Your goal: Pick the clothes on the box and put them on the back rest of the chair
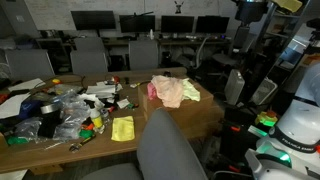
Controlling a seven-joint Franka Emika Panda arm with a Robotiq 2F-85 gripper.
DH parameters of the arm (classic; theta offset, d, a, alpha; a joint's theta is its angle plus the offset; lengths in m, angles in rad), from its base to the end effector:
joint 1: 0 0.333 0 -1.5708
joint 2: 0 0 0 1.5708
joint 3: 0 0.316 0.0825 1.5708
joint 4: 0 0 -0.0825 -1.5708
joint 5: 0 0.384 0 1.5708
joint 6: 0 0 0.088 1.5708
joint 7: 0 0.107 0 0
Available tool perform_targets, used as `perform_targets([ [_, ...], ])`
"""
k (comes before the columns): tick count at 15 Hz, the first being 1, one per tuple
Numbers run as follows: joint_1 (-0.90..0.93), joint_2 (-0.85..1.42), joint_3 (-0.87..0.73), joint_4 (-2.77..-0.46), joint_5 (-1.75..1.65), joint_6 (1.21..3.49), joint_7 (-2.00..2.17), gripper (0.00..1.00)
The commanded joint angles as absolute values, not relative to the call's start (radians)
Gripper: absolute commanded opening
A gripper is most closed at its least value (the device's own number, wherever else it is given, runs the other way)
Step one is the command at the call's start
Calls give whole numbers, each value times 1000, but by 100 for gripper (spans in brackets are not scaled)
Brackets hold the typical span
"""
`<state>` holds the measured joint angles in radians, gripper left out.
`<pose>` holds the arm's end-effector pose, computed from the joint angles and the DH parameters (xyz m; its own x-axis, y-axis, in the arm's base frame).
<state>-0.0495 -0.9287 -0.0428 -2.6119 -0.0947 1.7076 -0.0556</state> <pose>0.2759 -0.0362 0.5223 0.9998 -0.0075 0.0204 -0.0088 -0.9981 0.0610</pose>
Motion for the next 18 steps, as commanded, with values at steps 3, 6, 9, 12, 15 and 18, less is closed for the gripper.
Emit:
perform_targets([
  [3,-44,-931,-46,-2598,-97,1706,-52,100],
  [6,-44,-931,-46,-2597,-97,1706,-52,100],
  [9,-43,-908,-50,-2577,-100,1708,-59,100],
  [12,-40,-815,-48,-2506,-102,1730,-60,100],
  [15,-40,-689,-43,-2424,-90,1823,-37,100],
  [18,-48,-543,-35,-2352,-83,1967,6,100],
])
